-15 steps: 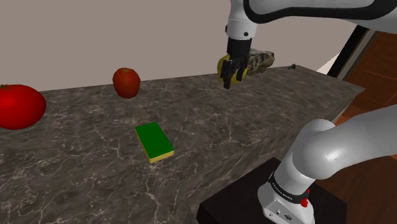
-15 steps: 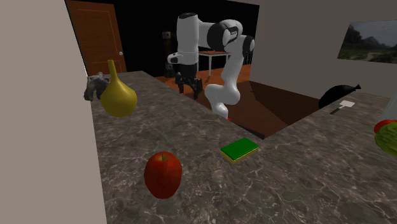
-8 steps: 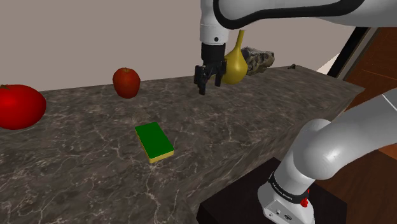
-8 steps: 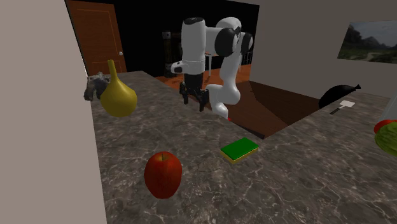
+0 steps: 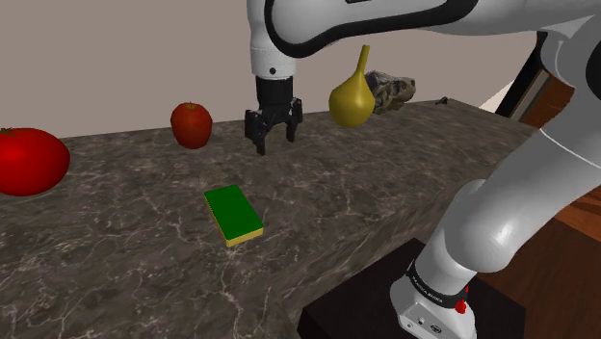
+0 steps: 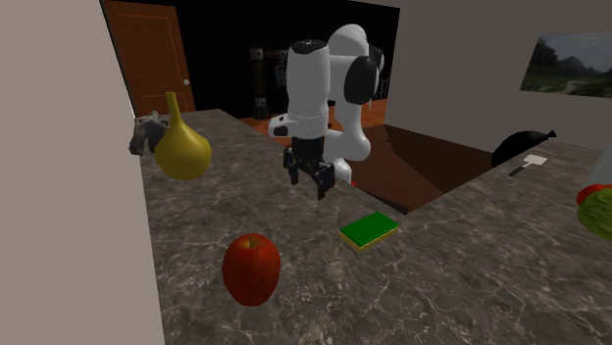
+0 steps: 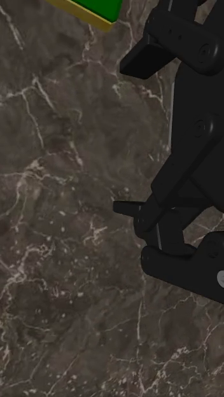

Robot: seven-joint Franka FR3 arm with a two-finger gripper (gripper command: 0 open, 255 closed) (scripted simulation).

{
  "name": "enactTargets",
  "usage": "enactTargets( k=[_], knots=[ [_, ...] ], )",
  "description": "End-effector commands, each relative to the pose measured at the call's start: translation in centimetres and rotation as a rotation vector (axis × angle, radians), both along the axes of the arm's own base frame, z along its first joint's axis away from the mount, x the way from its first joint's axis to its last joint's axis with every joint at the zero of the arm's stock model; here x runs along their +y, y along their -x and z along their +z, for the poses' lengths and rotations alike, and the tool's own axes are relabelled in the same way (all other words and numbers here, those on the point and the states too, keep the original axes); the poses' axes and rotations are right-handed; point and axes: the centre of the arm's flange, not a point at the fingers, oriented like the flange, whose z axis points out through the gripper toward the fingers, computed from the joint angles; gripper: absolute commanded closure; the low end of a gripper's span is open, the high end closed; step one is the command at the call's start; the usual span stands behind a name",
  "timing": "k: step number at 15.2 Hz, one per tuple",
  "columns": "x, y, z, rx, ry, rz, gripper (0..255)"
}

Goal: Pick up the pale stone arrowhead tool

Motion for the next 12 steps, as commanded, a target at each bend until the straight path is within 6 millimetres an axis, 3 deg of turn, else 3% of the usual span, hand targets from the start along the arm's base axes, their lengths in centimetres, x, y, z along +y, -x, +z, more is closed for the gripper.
enactTargets(
  k=[1, 11, 12],
  knots=[
    [2.3, -1.3, -0.5, 0.0, -0.004, -0.01, 0],
    [12.7, -8.5, -3.7, 0.002, -0.016, -0.054, 0],
    [12.7, -8.5, -4.3, 0.002, -0.016, -0.054, 0]
  ],
)
